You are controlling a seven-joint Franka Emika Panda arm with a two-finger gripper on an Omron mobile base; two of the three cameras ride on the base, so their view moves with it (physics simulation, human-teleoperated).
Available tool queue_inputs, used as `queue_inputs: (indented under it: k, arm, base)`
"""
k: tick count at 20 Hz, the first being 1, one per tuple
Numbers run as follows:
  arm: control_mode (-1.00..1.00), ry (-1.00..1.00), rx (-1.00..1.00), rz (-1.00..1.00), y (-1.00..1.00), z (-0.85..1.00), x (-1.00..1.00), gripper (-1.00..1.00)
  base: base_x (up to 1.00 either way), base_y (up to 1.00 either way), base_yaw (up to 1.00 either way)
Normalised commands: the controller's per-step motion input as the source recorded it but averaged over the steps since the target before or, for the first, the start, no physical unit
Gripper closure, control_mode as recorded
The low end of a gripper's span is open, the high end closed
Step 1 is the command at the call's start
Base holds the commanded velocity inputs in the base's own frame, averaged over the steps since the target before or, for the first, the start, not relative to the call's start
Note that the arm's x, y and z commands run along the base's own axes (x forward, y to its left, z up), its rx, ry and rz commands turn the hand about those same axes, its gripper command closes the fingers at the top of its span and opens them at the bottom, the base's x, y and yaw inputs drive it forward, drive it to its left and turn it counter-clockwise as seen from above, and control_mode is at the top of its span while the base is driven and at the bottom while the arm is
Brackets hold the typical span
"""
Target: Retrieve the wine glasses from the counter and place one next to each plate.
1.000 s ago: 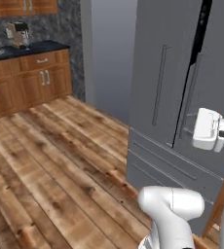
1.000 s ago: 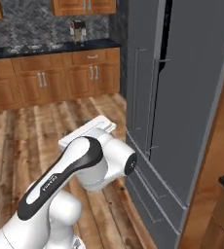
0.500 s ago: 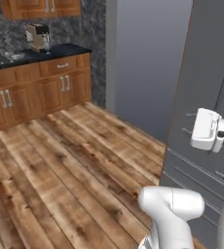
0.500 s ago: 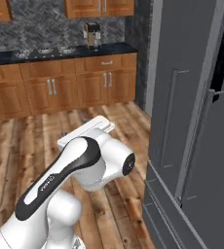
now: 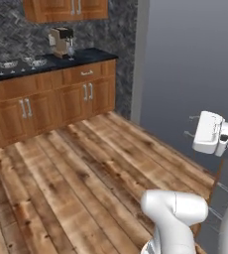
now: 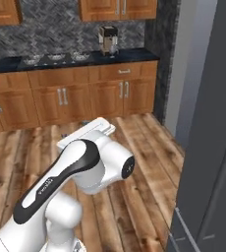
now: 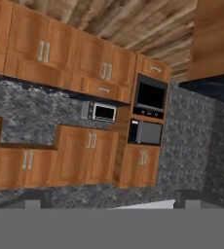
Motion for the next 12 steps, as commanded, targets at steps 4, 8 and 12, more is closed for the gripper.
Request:
queue_inputs:
  k: [4, 8, 12]
  arm:
    - [1.0, 0.0, 0.0, 0.0, 0.0, 0.0, 0.0, -1.0]
    - [1.0, 0.0, 0.0, 0.0, 0.0, 0.0, 0.0, -1.0]
    - [1.0, 0.0, 0.0, 0.0, 0.0, 0.0, 0.0, -1.0]
  base:
    - [1.0, 0.01, 0.18]
    - [1.0, 0.0, 0.2]
    - [1.0, 0.0, 0.22]
